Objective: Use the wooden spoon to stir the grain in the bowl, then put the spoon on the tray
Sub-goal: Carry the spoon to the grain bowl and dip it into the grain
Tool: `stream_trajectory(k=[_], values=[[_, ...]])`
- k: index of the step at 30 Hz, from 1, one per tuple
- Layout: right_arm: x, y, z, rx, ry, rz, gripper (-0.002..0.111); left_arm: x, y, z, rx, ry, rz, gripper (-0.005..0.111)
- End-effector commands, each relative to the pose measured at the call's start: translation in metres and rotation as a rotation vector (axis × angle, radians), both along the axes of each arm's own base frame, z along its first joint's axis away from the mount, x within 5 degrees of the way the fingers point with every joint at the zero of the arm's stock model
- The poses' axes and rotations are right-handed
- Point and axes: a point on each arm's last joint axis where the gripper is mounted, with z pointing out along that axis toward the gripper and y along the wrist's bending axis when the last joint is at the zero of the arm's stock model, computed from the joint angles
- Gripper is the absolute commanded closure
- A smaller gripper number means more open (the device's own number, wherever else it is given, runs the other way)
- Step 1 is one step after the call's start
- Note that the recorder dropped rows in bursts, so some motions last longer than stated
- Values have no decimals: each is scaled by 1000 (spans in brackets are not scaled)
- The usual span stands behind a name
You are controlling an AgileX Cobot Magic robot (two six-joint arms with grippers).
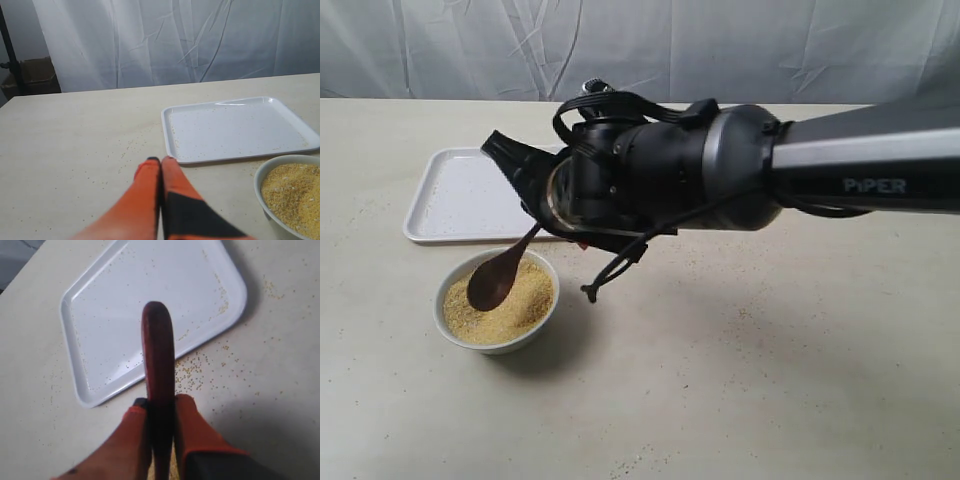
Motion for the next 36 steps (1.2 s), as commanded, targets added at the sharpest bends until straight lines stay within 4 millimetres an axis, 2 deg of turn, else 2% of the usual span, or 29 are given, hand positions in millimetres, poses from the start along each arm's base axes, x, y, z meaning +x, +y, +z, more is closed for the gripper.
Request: stream_trajectory(k=[1, 7, 10, 14, 18, 22, 24, 27, 28, 29, 31, 32, 33, 35, 36], values=[[8, 6, -11, 1, 35, -62, 108, 0, 0, -2, -1, 3, -6, 107], [9, 8, -28, -30, 57, -67, 106, 0, 0, -2, -1, 3, -6, 107], [9, 10, -34, -20, 83, -73, 88, 0, 0, -2, -1, 3, -6, 107], [9, 14, -36, -4, 71, -37, 58, 0, 0, -2, -1, 3, -6, 107], [9, 20, -33, 32, 42, 27, 50, 0, 0, -2, -1, 3, -6, 107], [8, 16, -20, -18, -11, 86, 50, 0, 0, -2, -1, 3, -6, 107], [3, 13, -6, -73, -24, 176, 50, 0, 0, -2, -1, 3, -6, 107], [-13, 3, 19, -222, -11, 401, 50, 0, 0, -2, -1, 3, -6, 107], [-16, 0, 23, -260, -11, 450, 50, 0, 0, -2, -1, 3, -6, 107], [-25, -8, 33, -384, -28, 621, 55, 0, 0, -2, -1, 3, -6, 107], [-40, -20, 46, -543, -27, 903, 78, 0, 0, -2, -1, 3, -6, 107], [-50, -26, 53, -589, -10, 1054, 98, 0, 0, -2, -1, 3, -6, 107], [-56, -28, 56, -571, 13, 1109, 109, 0, 0, -2, -1, 3, -6, 107], [-64, -26, 61, -516, -5, 1209, 108, 0, 0, -2, -1, 3, -6, 107], [-66, -26, 65, -432, -44, 1249, 109, 0, 0, -2, -1, 3, -6, 107]])
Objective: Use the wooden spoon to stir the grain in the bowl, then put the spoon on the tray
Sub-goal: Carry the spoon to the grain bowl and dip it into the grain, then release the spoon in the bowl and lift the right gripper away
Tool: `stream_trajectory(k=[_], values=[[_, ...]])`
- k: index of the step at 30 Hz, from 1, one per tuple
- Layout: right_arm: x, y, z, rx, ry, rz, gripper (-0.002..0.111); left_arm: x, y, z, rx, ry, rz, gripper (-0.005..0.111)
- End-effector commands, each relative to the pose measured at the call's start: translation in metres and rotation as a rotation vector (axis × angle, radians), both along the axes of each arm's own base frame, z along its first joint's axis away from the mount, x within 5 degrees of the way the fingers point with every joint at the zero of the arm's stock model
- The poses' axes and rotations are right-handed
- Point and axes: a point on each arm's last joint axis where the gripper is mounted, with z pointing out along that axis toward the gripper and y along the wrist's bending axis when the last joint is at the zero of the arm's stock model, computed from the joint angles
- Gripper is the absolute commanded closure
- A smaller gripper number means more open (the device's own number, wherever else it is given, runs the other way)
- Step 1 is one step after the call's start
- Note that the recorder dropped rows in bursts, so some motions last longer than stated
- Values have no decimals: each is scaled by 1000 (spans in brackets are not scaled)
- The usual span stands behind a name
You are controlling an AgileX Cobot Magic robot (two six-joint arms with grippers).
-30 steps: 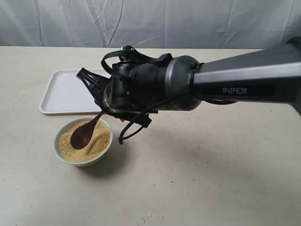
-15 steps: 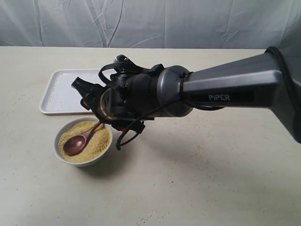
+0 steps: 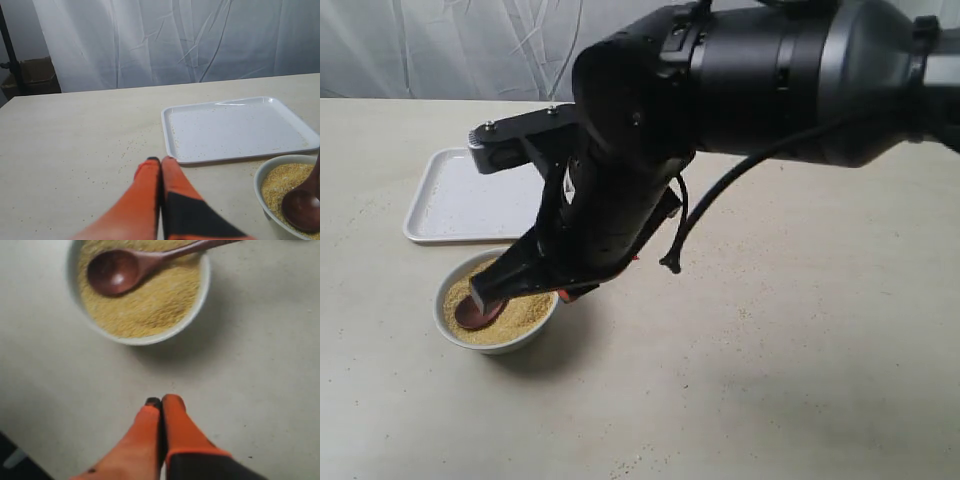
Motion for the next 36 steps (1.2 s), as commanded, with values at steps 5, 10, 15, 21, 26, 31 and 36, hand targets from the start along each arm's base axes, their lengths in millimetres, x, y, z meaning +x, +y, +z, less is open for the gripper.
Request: stream_trajectory(k=[5, 10, 15, 21, 26, 31, 36], values=[[23, -23, 11, 508, 180, 60, 109, 0, 0, -2, -1, 3, -6, 107], [46, -51, -12, 760, 148, -297, 109, 0, 0, -2, -1, 3, -6, 107], [18, -65, -48, 526, -126, -549, 109, 0, 0, -2, -1, 3, -6, 107], [10, -48, -40, 542, -144, -555, 109, 0, 0, -2, -1, 3, -6, 107], [23, -48, -25, 620, -80, -295, 109, 0, 0, -2, -1, 3, -6, 107], [47, -80, -11, 764, 223, -195, 109, 0, 0, -2, -1, 3, -6, 107], [52, -92, -14, 882, 124, -329, 109, 0, 0, -2, -1, 3, -6, 107]])
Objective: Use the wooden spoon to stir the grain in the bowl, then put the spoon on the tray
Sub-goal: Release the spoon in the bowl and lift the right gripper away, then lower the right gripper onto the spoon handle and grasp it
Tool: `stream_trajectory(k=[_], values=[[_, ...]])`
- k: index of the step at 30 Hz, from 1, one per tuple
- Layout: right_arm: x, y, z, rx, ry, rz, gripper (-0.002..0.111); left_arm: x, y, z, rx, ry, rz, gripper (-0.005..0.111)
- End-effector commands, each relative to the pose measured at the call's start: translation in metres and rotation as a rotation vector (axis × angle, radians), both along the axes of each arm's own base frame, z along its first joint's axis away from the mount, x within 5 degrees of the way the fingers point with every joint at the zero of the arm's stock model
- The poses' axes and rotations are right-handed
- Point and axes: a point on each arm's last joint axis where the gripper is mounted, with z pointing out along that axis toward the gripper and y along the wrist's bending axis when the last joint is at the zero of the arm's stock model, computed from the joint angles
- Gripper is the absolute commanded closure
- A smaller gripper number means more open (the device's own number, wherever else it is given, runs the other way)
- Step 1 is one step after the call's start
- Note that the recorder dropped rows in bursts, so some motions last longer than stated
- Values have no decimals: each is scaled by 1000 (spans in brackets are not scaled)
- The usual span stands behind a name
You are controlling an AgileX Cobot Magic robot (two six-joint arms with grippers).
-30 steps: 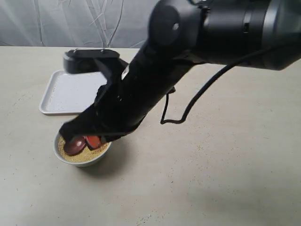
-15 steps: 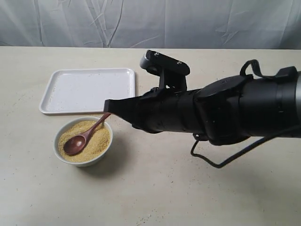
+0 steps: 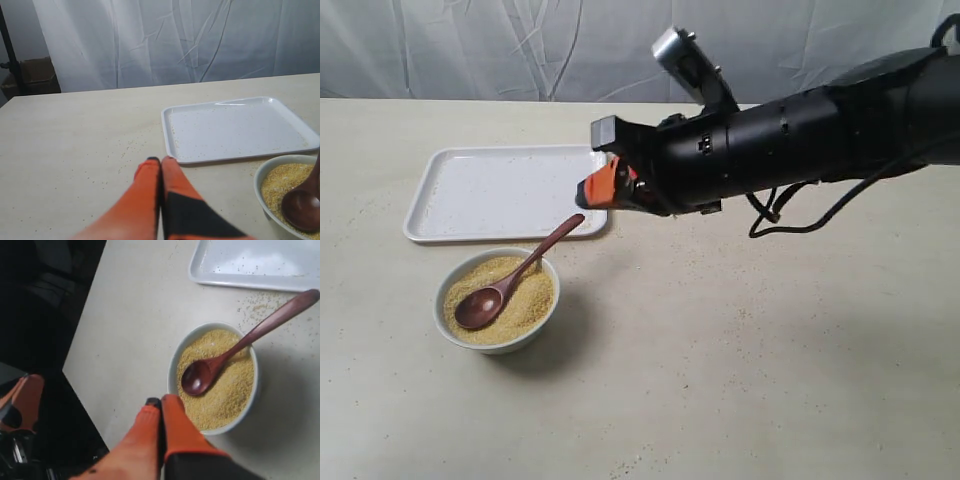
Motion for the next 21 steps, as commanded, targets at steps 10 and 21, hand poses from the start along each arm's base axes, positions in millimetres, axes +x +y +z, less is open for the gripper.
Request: stream_trajectory(k=[10, 21], values=[[-57, 32, -22, -212, -86, -878, 109, 0, 0, -1, -1, 1, -6, 107], [-58, 78, -43, 62, -42, -494, 109, 0, 0, -1, -1, 1, -6, 107]])
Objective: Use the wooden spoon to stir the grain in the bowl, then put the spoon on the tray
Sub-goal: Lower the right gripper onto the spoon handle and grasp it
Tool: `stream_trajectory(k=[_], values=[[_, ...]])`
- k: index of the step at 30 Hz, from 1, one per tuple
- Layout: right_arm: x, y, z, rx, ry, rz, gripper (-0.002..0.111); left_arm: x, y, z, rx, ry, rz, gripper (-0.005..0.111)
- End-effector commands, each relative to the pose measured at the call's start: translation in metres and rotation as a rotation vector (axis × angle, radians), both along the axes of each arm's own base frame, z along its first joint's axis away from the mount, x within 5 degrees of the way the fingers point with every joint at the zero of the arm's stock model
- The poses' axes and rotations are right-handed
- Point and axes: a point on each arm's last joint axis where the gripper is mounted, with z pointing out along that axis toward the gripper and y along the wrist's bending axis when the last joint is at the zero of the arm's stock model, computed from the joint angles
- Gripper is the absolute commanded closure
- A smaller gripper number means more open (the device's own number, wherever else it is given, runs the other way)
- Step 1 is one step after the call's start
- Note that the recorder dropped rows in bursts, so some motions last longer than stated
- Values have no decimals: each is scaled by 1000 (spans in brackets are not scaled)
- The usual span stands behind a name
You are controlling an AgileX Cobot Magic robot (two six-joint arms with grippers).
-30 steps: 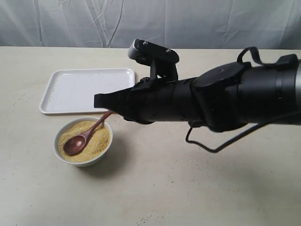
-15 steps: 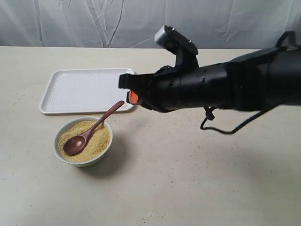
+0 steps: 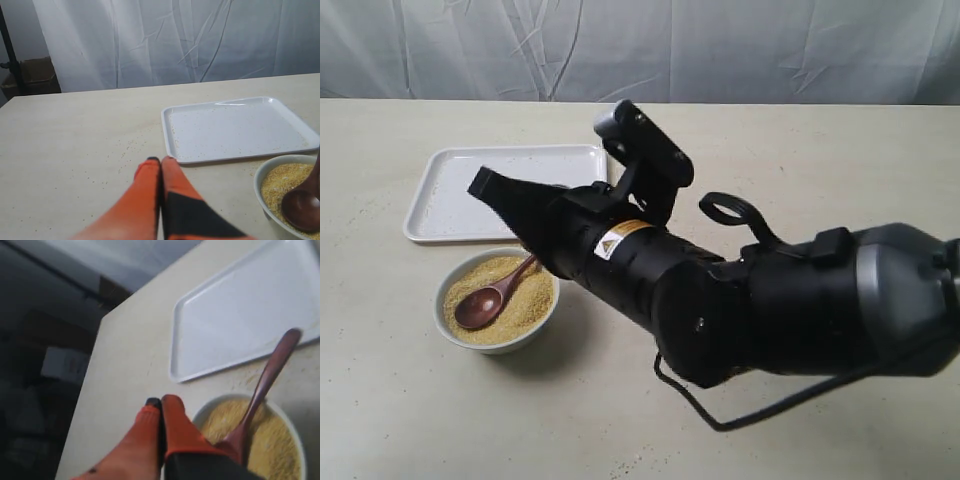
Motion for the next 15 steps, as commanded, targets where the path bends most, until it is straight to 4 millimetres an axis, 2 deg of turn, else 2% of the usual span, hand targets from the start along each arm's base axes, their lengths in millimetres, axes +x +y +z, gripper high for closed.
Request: stream_trajectory(k=[1, 5, 7, 8, 9, 10, 12, 15], values=[[16, -4, -15, 32, 105, 123, 109, 0, 0, -1, -1, 1, -6, 107], [34, -16, -15, 49, 123, 84, 109, 0, 0, -1, -1, 1, -6, 107], [43, -24, -22, 30, 158, 44, 109, 0, 0, -1, -1, 1, -6, 107], [46, -28, -28, 17, 207, 15, 109, 0, 0, -1, -1, 1, -6, 107], [53, -38, -43, -12, 324, -58, 109, 0, 0, -1, -1, 1, -6, 107], [56, -41, -49, -29, 346, -73, 109, 0, 0, -1, -1, 1, -6, 107], [57, -43, -59, -53, 369, -82, 109, 0, 0, -1, -1, 1, -6, 107], [61, -40, -61, -5, 343, -94, 108, 0, 0, -1, -1, 1, -6, 107]])
